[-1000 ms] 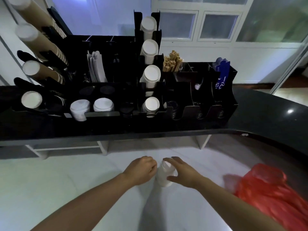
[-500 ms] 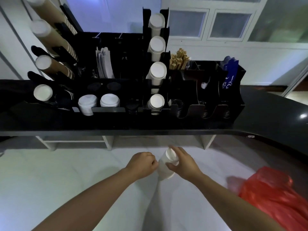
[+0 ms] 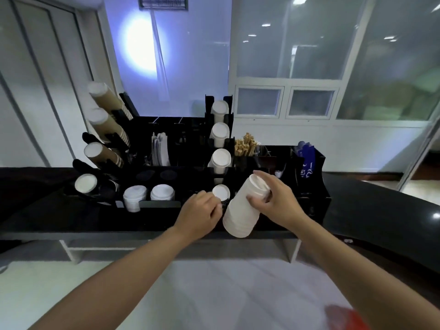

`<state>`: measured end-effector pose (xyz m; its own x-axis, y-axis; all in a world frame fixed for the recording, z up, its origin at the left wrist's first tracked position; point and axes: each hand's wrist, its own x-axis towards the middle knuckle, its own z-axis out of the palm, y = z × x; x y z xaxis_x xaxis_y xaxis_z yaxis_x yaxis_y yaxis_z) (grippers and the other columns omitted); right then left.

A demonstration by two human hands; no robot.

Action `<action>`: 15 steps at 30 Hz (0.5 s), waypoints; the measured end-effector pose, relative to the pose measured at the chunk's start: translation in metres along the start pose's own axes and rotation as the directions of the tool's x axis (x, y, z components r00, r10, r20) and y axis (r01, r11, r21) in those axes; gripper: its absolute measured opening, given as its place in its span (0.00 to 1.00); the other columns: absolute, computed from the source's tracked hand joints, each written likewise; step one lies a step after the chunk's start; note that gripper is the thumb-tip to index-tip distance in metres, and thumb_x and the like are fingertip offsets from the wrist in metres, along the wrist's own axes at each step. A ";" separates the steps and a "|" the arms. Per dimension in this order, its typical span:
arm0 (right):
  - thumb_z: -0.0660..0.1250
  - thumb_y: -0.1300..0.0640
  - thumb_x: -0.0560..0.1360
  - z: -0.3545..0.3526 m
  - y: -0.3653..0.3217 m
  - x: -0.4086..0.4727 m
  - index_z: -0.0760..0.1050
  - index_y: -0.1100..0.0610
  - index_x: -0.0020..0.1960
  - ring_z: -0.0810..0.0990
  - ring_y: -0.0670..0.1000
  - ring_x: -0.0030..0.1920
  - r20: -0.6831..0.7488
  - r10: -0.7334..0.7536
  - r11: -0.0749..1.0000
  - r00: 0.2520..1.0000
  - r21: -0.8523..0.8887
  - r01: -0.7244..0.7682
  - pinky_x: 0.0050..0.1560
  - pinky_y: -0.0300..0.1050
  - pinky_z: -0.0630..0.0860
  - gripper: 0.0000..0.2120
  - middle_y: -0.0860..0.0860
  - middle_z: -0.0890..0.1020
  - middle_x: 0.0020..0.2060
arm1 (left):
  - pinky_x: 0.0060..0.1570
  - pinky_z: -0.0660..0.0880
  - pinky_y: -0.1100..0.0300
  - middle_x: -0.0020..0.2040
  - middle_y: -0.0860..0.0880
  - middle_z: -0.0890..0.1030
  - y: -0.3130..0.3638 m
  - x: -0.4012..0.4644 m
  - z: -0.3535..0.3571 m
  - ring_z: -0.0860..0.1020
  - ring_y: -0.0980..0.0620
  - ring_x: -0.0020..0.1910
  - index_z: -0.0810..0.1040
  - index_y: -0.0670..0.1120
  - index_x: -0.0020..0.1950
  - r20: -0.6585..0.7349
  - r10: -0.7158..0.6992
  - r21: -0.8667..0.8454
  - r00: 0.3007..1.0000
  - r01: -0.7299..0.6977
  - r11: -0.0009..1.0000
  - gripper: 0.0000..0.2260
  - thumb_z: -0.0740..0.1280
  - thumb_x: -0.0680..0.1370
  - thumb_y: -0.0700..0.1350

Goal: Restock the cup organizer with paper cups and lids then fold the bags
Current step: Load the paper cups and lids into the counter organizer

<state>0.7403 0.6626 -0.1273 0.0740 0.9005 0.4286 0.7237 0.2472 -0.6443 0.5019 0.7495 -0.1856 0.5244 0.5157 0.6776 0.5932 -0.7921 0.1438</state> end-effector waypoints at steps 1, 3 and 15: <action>0.73 0.42 0.72 -0.006 -0.007 0.007 0.68 0.41 0.73 0.79 0.41 0.45 -0.005 -0.015 1.000 1.000 0.006 0.015 0.50 0.39 0.77 0.32 0.39 0.74 0.63 | 0.40 0.72 0.52 0.40 0.49 0.76 -0.005 0.004 -0.005 0.72 0.49 0.40 0.78 0.44 0.44 0.001 0.006 0.014 1.000 -0.006 1.000 0.09 0.61 0.80 0.43; 0.73 0.41 0.72 -0.014 -0.018 0.021 0.68 0.41 0.73 0.77 0.39 0.44 -0.008 -0.042 0.999 0.999 0.024 0.042 0.50 0.39 0.76 0.31 0.40 0.75 0.64 | 0.42 0.74 0.50 0.43 0.49 0.77 -0.014 0.010 -0.012 0.73 0.48 0.42 0.79 0.43 0.47 -0.008 0.007 0.023 1.000 -0.006 1.000 0.10 0.59 0.80 0.44; 0.72 0.40 0.72 -0.006 -0.055 0.075 0.66 0.37 0.73 0.78 0.42 0.40 -0.068 -0.118 0.992 0.991 -0.042 0.115 0.51 0.44 0.80 0.31 0.39 0.74 0.64 | 0.45 0.78 0.52 0.55 0.50 0.79 -0.055 0.005 -0.012 0.77 0.50 0.50 0.82 0.44 0.57 0.049 -0.003 0.005 0.999 0.003 1.000 0.14 0.60 0.80 0.46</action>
<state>0.7105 0.7148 -0.0560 0.0346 0.8387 0.5435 0.7555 0.3341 -0.5636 0.4642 0.7918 -0.1820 0.5515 0.5336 0.6412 0.5976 -0.7890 0.1426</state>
